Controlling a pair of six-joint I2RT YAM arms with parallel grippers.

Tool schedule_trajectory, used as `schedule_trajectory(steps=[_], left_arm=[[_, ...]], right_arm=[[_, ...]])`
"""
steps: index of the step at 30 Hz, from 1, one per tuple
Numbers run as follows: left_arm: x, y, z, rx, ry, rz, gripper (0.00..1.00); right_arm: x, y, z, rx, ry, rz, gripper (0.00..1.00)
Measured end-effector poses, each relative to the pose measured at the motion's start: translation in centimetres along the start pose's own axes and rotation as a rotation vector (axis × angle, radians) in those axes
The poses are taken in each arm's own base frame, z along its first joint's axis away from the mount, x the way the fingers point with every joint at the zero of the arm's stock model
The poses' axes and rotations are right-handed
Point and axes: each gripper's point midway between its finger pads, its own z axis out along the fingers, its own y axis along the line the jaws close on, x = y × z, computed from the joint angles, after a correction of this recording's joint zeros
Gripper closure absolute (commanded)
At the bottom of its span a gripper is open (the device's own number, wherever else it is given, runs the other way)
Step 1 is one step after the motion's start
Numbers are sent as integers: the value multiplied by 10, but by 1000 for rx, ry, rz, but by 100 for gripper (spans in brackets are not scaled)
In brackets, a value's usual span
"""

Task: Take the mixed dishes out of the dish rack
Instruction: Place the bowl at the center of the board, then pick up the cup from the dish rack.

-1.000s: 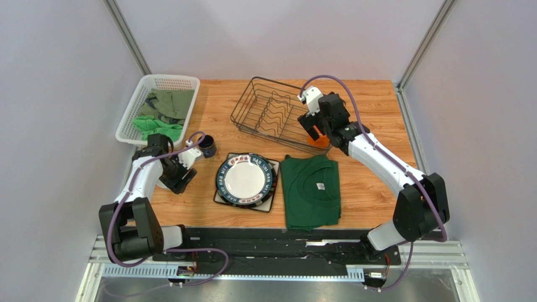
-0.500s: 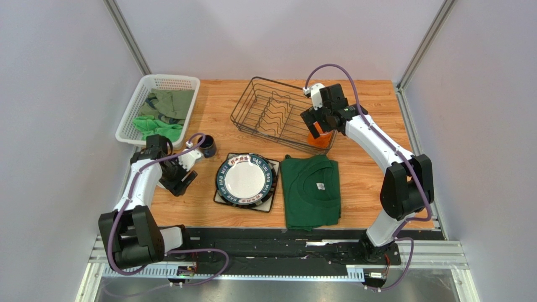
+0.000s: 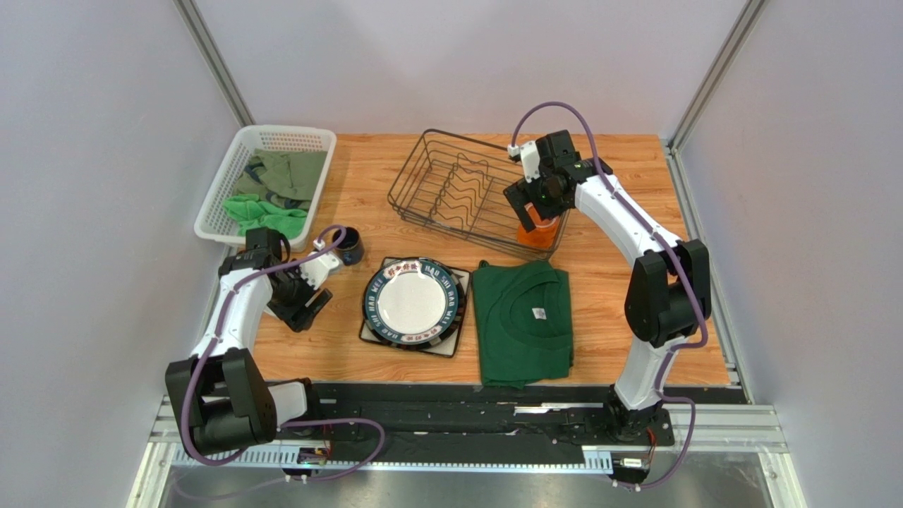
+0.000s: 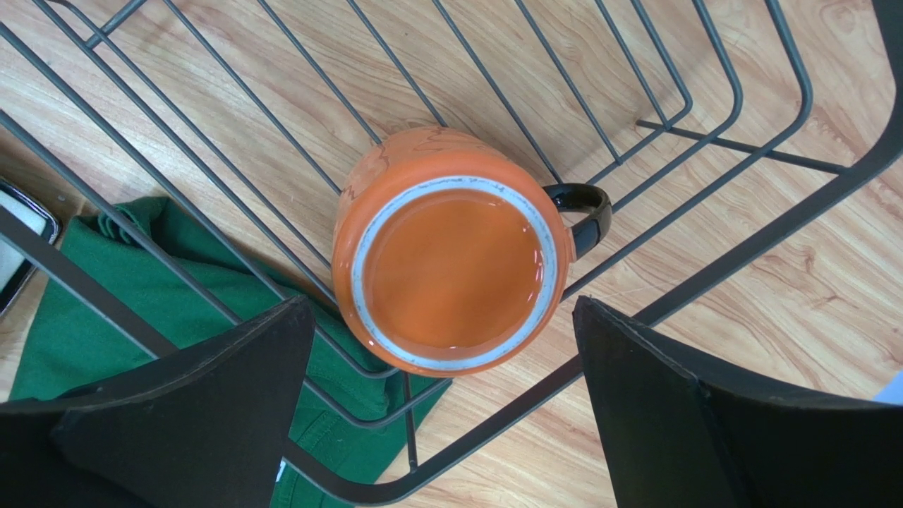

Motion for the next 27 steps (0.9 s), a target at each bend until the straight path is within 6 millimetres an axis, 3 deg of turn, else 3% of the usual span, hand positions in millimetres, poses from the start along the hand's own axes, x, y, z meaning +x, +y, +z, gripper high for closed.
schedule_trajectory(steps=[17, 27], left_arm=[[0, 0, 0, 0, -4, 23, 26], [2, -2, 1, 7, 1, 25, 26]], right_arm=[[-1, -7, 21, -99, 68, 35, 0], [-2, -8, 23, -117, 83, 13, 0]])
